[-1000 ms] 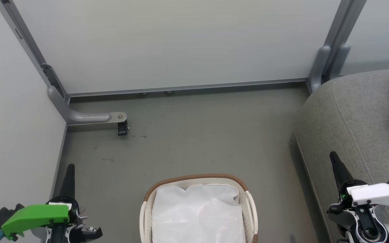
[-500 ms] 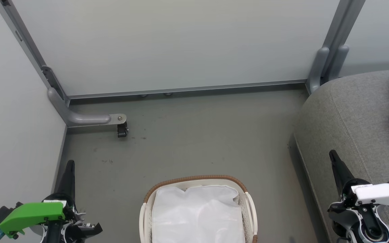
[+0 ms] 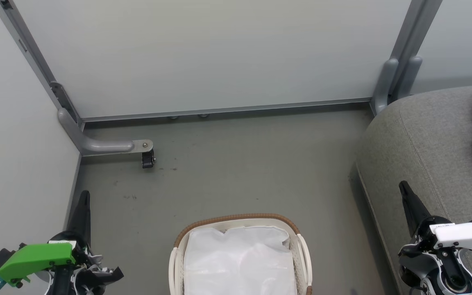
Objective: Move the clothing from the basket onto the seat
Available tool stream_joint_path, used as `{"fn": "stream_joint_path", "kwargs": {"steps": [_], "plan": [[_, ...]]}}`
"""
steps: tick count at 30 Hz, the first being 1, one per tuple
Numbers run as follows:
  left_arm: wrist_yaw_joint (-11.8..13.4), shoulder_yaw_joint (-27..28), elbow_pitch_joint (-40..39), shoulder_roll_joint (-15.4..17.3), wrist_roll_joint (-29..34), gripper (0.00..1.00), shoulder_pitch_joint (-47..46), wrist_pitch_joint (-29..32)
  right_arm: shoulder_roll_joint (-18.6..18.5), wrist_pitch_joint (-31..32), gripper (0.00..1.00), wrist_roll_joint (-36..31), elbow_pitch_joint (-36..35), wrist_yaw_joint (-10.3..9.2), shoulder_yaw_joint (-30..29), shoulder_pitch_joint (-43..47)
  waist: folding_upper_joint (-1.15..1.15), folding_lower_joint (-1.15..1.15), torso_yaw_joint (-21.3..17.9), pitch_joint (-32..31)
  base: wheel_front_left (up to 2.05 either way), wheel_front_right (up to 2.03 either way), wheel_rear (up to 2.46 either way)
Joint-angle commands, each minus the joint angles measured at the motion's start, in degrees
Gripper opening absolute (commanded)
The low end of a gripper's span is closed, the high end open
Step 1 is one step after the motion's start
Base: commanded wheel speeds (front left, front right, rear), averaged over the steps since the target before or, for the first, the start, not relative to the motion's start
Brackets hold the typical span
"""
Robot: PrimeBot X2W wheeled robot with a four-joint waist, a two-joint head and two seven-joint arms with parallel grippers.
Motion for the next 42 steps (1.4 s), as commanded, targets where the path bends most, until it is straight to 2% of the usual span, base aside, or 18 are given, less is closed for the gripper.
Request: {"fn": "stream_joint_path", "kwargs": {"steps": [1,42], "plan": [[-0.2,0.2,-0.1,0.4,-0.2,0.00,-0.7,0.2,-0.3,0.1,0.00,0.2,-0.2,0.00,-0.1,0.6,0.00,0.00,0.0,0.0,0.00,0.00,0.00],[-0.2,0.2,-0.1,0.4,-0.1,0.00,-0.7,0.2,-0.3,0.1,0.00,0.2,-0.2,0.00,-0.1,0.6,0.00,0.00,0.0,0.0,0.00,0.00,0.00]]}}
